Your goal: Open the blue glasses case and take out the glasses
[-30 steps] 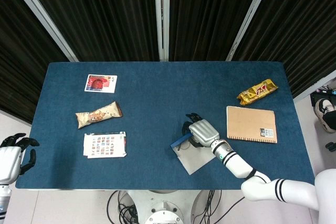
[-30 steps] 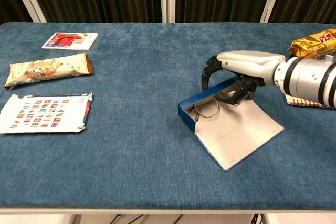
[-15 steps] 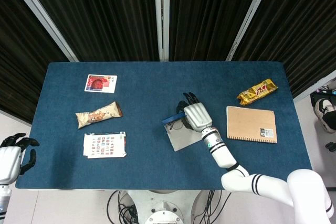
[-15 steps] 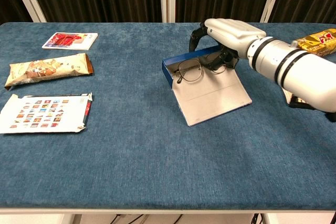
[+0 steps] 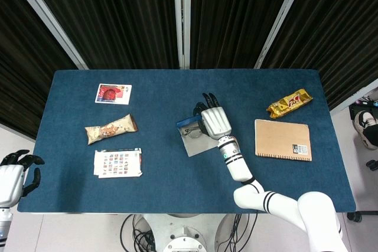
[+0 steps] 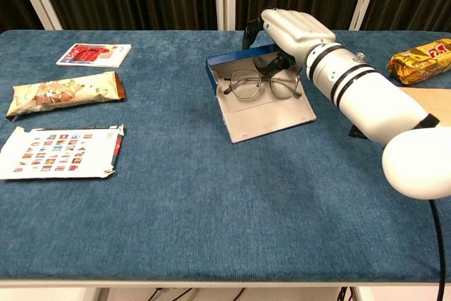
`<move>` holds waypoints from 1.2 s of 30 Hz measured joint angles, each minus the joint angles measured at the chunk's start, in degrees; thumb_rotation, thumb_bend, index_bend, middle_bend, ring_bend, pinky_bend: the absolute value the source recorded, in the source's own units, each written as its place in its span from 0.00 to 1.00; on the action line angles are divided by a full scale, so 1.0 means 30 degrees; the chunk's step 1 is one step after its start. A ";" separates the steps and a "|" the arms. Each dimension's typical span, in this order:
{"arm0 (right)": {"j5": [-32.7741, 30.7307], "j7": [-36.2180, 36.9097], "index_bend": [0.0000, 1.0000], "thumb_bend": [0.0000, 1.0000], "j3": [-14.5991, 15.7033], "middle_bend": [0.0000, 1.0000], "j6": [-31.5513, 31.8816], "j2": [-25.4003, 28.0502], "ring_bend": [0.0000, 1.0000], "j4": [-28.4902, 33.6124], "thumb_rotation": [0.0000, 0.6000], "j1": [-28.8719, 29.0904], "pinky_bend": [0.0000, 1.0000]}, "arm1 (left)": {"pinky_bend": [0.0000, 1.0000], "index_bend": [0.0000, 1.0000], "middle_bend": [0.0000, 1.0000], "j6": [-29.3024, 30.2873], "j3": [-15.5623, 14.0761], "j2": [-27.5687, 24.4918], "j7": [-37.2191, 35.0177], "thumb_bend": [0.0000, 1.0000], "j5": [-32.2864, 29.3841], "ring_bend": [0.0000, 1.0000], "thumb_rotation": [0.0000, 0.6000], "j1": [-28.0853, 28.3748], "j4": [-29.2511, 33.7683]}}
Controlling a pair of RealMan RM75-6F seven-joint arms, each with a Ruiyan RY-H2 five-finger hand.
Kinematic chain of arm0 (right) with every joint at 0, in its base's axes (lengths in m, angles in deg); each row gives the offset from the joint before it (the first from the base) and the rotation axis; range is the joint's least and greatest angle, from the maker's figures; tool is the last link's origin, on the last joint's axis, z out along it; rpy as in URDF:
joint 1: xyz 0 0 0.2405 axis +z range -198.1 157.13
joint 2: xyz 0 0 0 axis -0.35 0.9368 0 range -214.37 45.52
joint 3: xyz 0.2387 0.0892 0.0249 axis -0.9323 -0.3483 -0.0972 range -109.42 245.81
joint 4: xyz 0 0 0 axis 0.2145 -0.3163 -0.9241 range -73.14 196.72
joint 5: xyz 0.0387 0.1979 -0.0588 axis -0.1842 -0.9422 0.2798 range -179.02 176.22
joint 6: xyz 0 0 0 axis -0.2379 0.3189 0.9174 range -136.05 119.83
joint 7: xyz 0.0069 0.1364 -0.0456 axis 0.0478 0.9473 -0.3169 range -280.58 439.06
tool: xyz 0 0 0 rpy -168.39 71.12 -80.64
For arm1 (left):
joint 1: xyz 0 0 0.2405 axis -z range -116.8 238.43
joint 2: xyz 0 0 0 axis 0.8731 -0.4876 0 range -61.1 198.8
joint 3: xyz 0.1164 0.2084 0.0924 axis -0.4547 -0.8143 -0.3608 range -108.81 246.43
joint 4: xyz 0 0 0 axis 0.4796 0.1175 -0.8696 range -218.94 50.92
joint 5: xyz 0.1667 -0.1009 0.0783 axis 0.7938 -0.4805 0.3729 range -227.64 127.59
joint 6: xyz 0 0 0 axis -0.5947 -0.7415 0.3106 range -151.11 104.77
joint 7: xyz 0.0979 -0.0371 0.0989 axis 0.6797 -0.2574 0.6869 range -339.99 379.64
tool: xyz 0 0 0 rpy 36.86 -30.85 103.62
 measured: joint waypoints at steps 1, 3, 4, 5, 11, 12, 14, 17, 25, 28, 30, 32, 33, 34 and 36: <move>-0.0062 0.0017 0.63 0.46 -0.0059 0.29 -0.0222 -0.0033 0.00 -0.0074 1.00 0.0076 0.00 | 0.24 0.45 0.44 0.0002 0.0000 -0.0003 0.0000 0.57 -0.0003 0.21 1.00 -0.0002 0.0007; -0.0294 -0.0098 0.62 0.46 -0.0206 0.28 -0.0904 -0.0105 0.00 -0.0325 1.00 0.0304 0.00 | 0.24 0.45 0.44 0.0010 -0.0003 -0.0002 0.0004 0.57 0.0003 0.21 1.00 -0.0006 0.0003; -0.0438 -0.0225 0.61 0.45 -0.0283 0.28 -0.1228 -0.0153 0.00 -0.0491 1.00 0.0432 0.00 | 0.24 0.45 0.44 0.0009 -0.0002 -0.0005 0.0004 0.57 -0.0002 0.21 1.00 -0.0006 0.0011; -0.0685 -0.0481 0.59 0.44 -0.0399 0.28 -0.1638 -0.0235 0.00 -0.0742 1.00 0.0607 0.00 | 0.24 0.45 0.44 0.0007 -0.0001 -0.0006 0.0004 0.57 -0.0006 0.21 1.00 -0.0006 0.0013; -0.2471 -0.2211 0.15 0.35 -0.1024 0.18 -0.3401 -0.0292 0.00 -0.0913 1.00 0.1220 0.00 | 0.24 0.45 0.44 -0.0021 0.0000 -0.0015 -0.0032 0.57 -0.0020 0.21 1.00 0.0003 0.0000; -0.2612 -0.2363 0.10 0.34 -0.1073 0.16 -0.3469 -0.0200 0.00 -0.0713 1.00 0.1227 0.00 | 0.24 0.45 0.44 -0.0022 0.0000 -0.0019 -0.0048 0.57 -0.0019 0.21 1.00 0.0004 0.0000; -0.2735 -0.2502 0.06 0.33 -0.1134 0.14 -0.3415 0.0119 0.00 0.0020 1.00 0.1129 0.00 | 0.24 0.45 0.44 -0.0030 -0.0001 -0.0032 -0.0070 0.57 -0.0015 0.21 1.00 0.0009 0.0002; -0.2711 -0.2496 0.05 0.33 -0.1083 0.14 -0.3087 0.0813 0.00 0.1594 1.00 0.0736 0.00 | 0.24 0.45 0.44 -0.0031 -0.0008 -0.0035 -0.0090 0.57 -0.0001 0.21 1.00 0.0010 -0.0004; -0.1988 -0.2295 0.34 0.33 0.0662 0.19 -0.1909 0.3880 0.00 0.7311 1.00 -0.1593 0.00 | 0.24 0.45 0.44 -0.0013 -0.0012 -0.0028 0.0000 0.57 0.0018 0.21 1.00 0.0012 0.0027; -0.2126 -0.2463 0.38 0.33 0.1608 0.19 -0.1852 0.4677 0.00 0.8228 1.00 -0.2323 0.00 | 0.24 0.45 0.44 0.0012 -0.0017 -0.0019 0.0036 0.57 0.0021 0.21 1.00 -0.0004 0.0037; -0.2388 -0.2503 0.39 0.34 0.1754 0.19 -0.2040 0.4562 0.00 0.8080 1.00 -0.2398 0.00 | 0.24 0.45 0.44 0.0011 -0.0015 -0.0013 0.0038 0.57 0.0010 0.21 1.00 -0.0006 0.0033; -0.2565 -0.2513 0.41 0.35 0.1861 0.19 -0.2273 0.4294 0.00 0.7711 1.00 -0.2388 0.00 | 0.24 0.45 0.44 -0.0008 -0.0008 -0.0017 0.0024 0.57 -0.0010 0.21 1.00 0.0000 0.0028; -0.2607 -0.2512 0.42 0.36 0.1899 0.20 -0.2349 0.4177 0.00 0.7550 1.00 -0.2375 0.00 | 0.24 0.45 0.44 -0.0015 -0.0007 -0.0019 0.0015 0.57 -0.0013 0.21 1.00 0.0004 0.0021; -0.2639 -0.2507 0.42 0.36 0.1923 0.20 -0.2402 0.4069 0.00 0.7401 1.00 -0.2358 0.00 | 0.24 0.45 0.44 -0.0016 -0.0006 -0.0020 0.0005 0.57 -0.0010 0.21 1.00 0.0007 0.0020; -0.2706 -0.2484 0.43 0.38 0.1934 0.20 -0.2480 0.3884 0.00 0.7123 1.00 -0.2313 0.00 | 0.24 0.45 0.44 -0.0014 -0.0008 -0.0024 -0.0016 0.57 -0.0003 0.21 1.00 0.0006 0.0019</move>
